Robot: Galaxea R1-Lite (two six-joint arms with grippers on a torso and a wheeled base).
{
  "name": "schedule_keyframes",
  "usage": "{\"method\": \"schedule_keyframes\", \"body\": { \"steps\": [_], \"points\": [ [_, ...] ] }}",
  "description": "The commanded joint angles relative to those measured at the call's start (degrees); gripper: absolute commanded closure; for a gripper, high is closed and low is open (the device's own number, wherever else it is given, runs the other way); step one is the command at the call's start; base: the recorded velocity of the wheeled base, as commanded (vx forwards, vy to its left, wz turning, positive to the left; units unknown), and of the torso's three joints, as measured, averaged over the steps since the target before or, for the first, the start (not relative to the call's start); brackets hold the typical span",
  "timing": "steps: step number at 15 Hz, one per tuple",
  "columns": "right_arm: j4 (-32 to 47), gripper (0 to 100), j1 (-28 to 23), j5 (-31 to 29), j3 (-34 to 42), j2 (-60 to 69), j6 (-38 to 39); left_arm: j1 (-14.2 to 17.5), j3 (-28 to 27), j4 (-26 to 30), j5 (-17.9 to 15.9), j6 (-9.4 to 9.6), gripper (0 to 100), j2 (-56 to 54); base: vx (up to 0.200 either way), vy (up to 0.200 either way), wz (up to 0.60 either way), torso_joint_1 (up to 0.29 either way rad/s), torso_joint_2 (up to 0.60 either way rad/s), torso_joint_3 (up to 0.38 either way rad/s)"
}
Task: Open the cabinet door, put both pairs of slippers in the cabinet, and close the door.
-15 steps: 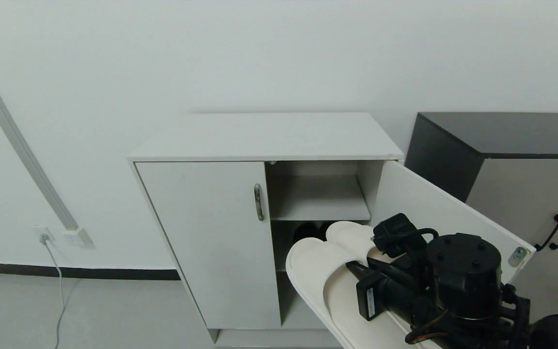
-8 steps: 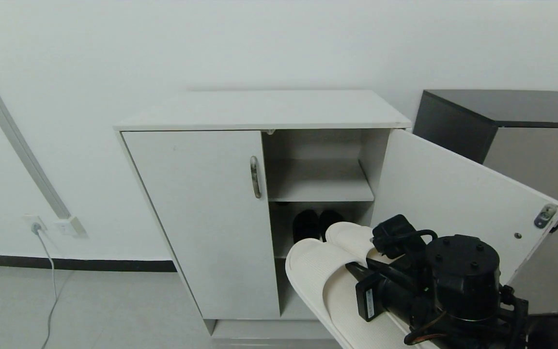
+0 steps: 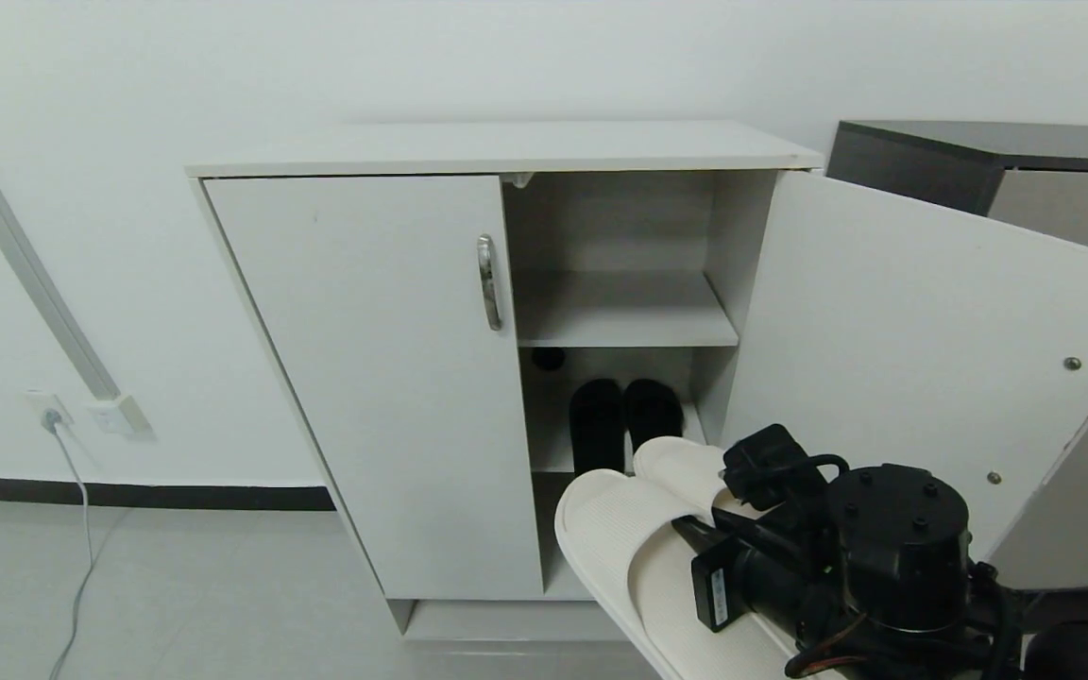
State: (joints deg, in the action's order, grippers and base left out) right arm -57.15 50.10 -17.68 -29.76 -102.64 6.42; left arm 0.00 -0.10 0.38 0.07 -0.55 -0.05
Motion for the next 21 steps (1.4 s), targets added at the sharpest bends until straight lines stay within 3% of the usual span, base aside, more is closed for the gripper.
{"method": "schedule_keyframes", "body": {
  "steps": [1, 13, 18, 21],
  "points": [
    [-0.2, 100, 0.0, 0.0, 0.0, -0.1, 0.0, 0.0, 0.0, 0.0, 0.0, -0.07, 100, 0.0, 0.0, 0.0, 0.0, 0.0, 0.0, 0.0],
    [-2.4, 100, -0.1, 0.0, 0.6, 0.0, -1.0, 0.0, 0.0, 0.0, -0.2, 0.55, 100, 0.0, 0.0, 0.0, 0.0, -0.003, 0.03, 0.027],
    [-2.5, 100, -0.1, 0.0, 0.8, 0.0, -1.6, 0.0, 0.0, 0.0, -0.2, 0.55, 100, 0.0, 0.0, 0.2, 0.0, 0.002, 0.04, 0.021],
    [-2.7, 100, -0.1, 0.0, 0.9, 0.0, -1.7, 0.0, 0.0, 0.0, -0.2, 0.55, 100, 0.0, 0.0, 0.0, 0.0, 0.0, 0.0, 0.0]
  ]
}}
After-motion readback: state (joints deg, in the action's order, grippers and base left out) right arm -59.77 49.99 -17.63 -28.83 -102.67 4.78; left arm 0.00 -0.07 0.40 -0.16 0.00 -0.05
